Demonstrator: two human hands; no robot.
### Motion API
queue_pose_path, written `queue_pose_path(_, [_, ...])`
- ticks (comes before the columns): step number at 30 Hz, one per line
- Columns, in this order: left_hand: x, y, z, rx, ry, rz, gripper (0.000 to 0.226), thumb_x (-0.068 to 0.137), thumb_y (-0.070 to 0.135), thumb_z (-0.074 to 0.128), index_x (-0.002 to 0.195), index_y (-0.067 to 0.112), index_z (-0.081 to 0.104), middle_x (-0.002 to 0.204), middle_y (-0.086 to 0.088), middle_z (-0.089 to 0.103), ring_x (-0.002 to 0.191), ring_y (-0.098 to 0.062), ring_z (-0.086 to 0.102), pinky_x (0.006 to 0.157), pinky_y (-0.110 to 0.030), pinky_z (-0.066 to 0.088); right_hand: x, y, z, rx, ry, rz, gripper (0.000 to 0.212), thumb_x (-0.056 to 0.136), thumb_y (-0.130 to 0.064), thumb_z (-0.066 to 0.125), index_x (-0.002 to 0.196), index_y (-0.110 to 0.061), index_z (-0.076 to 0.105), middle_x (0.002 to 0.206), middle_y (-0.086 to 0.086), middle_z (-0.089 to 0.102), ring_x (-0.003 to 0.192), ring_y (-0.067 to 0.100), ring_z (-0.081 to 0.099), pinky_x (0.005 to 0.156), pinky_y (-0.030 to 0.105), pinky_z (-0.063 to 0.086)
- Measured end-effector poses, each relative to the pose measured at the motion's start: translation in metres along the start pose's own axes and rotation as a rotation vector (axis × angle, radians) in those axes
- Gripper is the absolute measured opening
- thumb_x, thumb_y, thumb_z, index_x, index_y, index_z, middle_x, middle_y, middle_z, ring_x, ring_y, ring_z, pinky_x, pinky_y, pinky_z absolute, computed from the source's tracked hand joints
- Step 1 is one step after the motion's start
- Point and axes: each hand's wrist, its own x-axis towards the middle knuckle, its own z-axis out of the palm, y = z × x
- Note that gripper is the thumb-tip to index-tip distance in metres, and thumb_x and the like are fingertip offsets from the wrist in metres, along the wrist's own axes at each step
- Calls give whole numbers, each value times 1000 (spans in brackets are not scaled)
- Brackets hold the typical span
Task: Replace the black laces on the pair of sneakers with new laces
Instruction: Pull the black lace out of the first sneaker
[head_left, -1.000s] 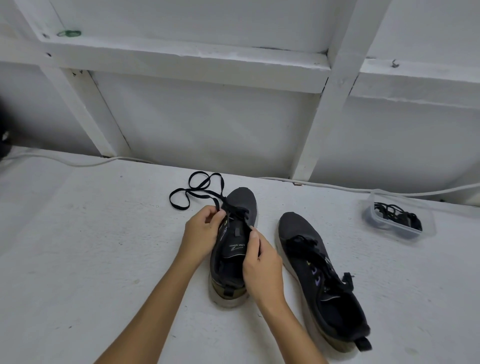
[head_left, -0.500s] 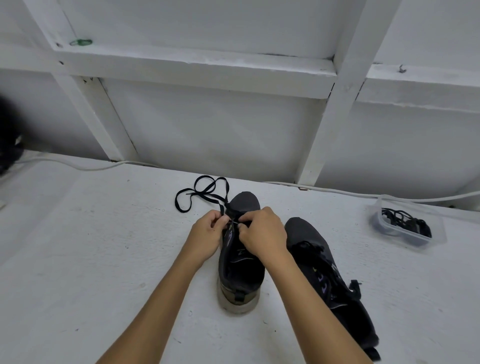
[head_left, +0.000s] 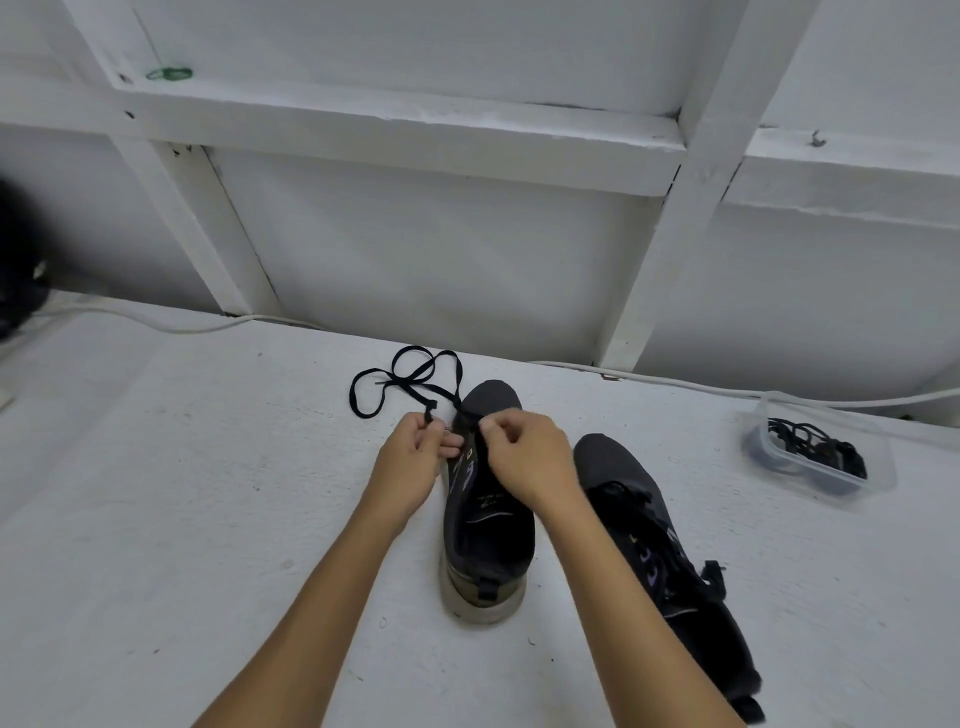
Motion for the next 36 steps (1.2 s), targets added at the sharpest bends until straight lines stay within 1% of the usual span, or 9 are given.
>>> queue_pose_path(2, [-3, 4, 1, -12, 34, -38, 20, 104, 35, 45, 110, 20, 57, 102, 6, 74, 87, -1, 68, 87, -31, 53, 3, 9, -14, 251, 49, 98, 16, 96, -31, 58, 94, -27, 73, 86, -10, 72, 88, 15, 69, 86, 37, 57])
queue_pose_path(4, [-13, 8, 3, 39, -21, -43, 23, 101, 40, 51, 121, 29, 54, 110, 11, 69, 97, 1, 63, 90, -29, 51, 6, 20, -25, 258, 45, 125, 15, 94, -26, 61, 89, -26, 75, 86, -8, 73, 85, 13, 70, 86, 41, 61])
queue_pose_path(8, [-37, 6, 9, 221, -69, 83, 49, 97, 43, 57, 142, 26, 52, 134, 13, 57, 121, -3, 53, 96, -18, 39, 3, 23, -28, 21, -58, 31, 9, 90, -30, 75, 93, -22, 79, 89, -8, 74, 75, 2, 64, 66, 7, 45])
queue_pose_path(10, [-44, 3, 11, 217, -69, 119, 54, 97, 44, 57, 146, 26, 48, 141, 14, 53, 129, -2, 48, 101, -17, 35, 2, 20, -25, -94, -33, -62, 12, 89, -31, 75, 95, -23, 80, 91, -8, 75, 80, 6, 66, 70, 14, 47])
queue_pose_path(15, [-47, 3, 19, 330, -74, 192, 52, 96, 44, 57, 142, 20, 54, 139, 11, 55, 127, -2, 47, 97, -11, 33, 4, 16, -21, -352, -69, -198, 11, 100, -27, 55, 100, -19, 62, 99, -1, 64, 90, 21, 62, 74, 31, 44])
queue_pose_path(20, [-45, -1, 23, 368, -49, 176, 48, 97, 42, 52, 141, 23, 55, 141, 6, 56, 131, -12, 48, 110, -32, 40, 13, 14, -32, -230, -35, -200, 12, 104, -23, 42, 102, -13, 48, 88, 6, 66, 82, 29, 63, 75, 45, 51])
queue_pose_path(28, [-43, 1, 16, 335, -57, 197, 39, 101, 37, 49, 135, 23, 61, 134, 10, 60, 121, -6, 52, 101, -23, 40, 10, 23, -34, -104, -91, -116, 13, 89, -32, 75, 97, -22, 74, 88, -12, 70, 76, 6, 63, 71, 17, 47])
queue_pose_path(31, [-43, 2, 17, 335, -69, 213, 39, 101, 36, 48, 135, 22, 61, 133, 9, 60, 115, -1, 51, 95, -17, 37, 9, 22, -29, -201, -56, -187, 8, 94, -26, 67, 94, -18, 68, 88, -7, 69, 85, 15, 65, 79, 30, 51])
queue_pose_path(36, [-43, -1, 18, 339, -74, 213, 38, 101, 37, 48, 135, 25, 60, 134, 11, 59, 120, -3, 51, 96, -17, 38, 9, 19, -25, -149, 55, -213, 9, 101, -21, 52, 102, -13, 55, 75, 1, 63, 71, 20, 58, 63, 31, 40])
